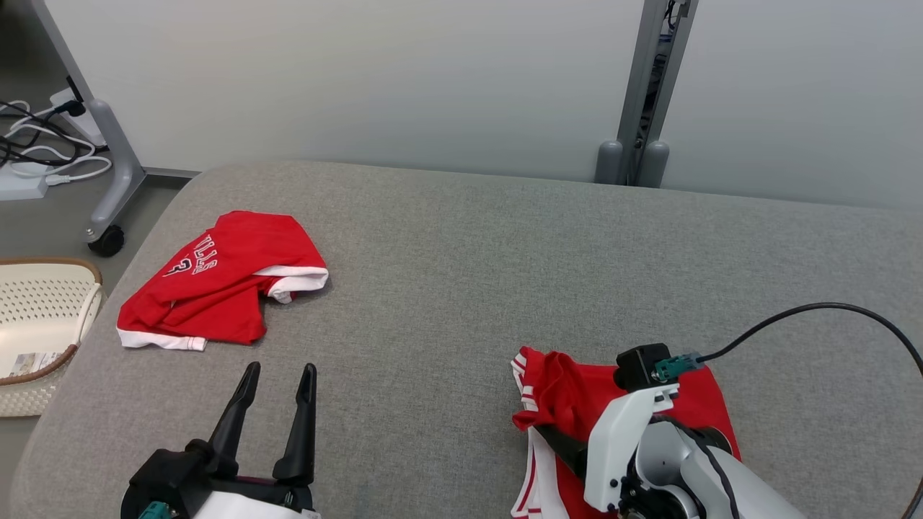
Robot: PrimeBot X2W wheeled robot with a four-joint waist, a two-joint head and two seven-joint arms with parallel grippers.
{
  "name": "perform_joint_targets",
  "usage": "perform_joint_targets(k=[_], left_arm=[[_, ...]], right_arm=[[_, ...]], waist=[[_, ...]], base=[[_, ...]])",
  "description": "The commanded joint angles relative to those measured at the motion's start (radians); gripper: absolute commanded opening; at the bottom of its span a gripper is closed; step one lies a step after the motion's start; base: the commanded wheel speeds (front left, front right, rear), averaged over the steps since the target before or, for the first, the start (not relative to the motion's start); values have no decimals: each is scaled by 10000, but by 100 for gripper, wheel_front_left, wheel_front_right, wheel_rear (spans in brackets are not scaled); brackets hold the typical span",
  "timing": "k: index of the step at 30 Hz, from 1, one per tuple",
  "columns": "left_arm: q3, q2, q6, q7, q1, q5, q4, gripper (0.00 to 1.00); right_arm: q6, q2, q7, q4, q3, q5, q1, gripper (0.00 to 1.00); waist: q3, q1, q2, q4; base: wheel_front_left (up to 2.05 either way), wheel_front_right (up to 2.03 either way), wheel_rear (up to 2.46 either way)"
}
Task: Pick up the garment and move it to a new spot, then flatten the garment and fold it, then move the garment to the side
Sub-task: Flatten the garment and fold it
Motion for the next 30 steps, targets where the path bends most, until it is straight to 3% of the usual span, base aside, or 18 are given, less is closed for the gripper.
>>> perform_joint_targets(k=[1,9,17,23,30], left_arm=[[14,62,-6,-18,-116,-38,-17,100],[32,47,-6,-18,-241,-55,25,100],[129,39,-6,-18,-113,-15,63,100],[161,42,-6,-19,-124,6,9,100],[216,18,-6,-18,-79,16,-143,100]], right_arm=[[1,59,62,-139,-160,-174,114,100],[1,338,141,-920,-739,-603,297,100],[1,393,336,-1901,-801,-306,537,100],[1,395,25,-2370,-980,-193,535,100],[1,160,-740,-2726,-1910,-1142,461,100]], waist=[[80,0,0,39],[230,0,0,71],[-30,0,0,-57],[-148,0,0,-133],[-264,0,0,-311]], base=[[0,0,0],[0,0,0],[0,0,0],[0,0,0],[0,0,0]])
